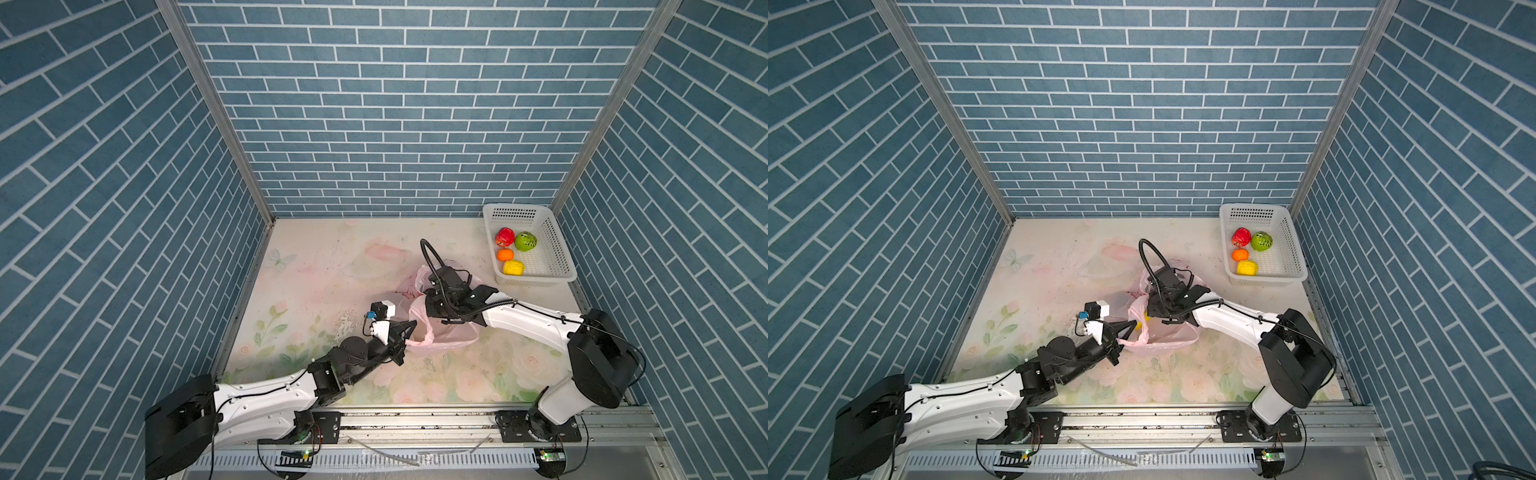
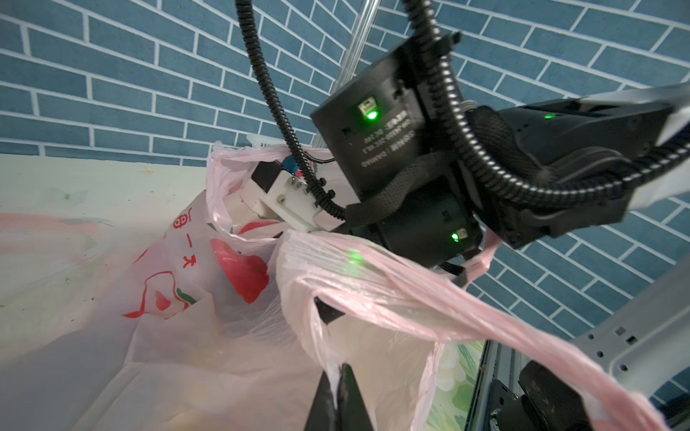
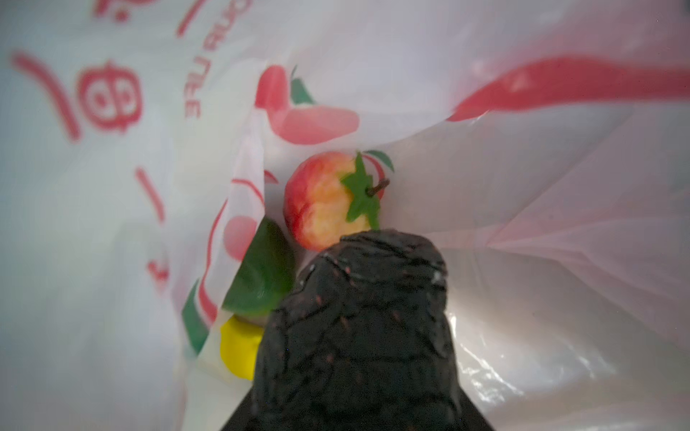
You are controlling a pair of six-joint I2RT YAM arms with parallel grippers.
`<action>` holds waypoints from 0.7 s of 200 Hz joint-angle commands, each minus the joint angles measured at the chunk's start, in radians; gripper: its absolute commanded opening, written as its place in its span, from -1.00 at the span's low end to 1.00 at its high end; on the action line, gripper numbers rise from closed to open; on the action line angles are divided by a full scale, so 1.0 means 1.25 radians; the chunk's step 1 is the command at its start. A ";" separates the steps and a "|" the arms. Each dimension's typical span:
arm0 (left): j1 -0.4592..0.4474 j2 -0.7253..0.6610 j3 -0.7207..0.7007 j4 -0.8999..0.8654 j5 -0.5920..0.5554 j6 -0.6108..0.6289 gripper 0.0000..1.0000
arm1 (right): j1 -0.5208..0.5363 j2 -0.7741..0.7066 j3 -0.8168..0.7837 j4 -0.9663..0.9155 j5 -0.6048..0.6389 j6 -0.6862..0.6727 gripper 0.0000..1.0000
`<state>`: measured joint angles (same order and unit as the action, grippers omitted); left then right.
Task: Untie the knot of the plastic bag and take out the fruit
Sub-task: Pick up the fruit from the plastic bag.
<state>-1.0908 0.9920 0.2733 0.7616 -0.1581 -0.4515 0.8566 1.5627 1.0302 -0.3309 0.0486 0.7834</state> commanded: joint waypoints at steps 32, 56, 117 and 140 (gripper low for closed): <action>0.001 -0.055 -0.027 -0.002 -0.070 0.027 -0.87 | 0.047 -0.116 0.017 -0.135 0.012 -0.028 -0.30; 0.001 -0.064 -0.029 -0.001 -0.087 0.031 -0.87 | 0.050 -0.135 0.049 -0.178 -0.006 -0.049 -0.31; 0.001 -0.066 -0.021 -0.005 -0.101 0.037 -0.86 | 0.054 -0.159 0.145 -0.262 -0.029 -0.107 -0.31; 0.000 -0.062 -0.019 -0.006 -0.094 0.038 -0.86 | 0.054 -0.164 0.207 -0.300 -0.013 -0.131 -0.31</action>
<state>-1.0908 0.9180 0.2474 0.7605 -0.2695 -0.4206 0.9184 1.3903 1.1736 -0.6319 0.0216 0.6781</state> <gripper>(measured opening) 0.067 0.535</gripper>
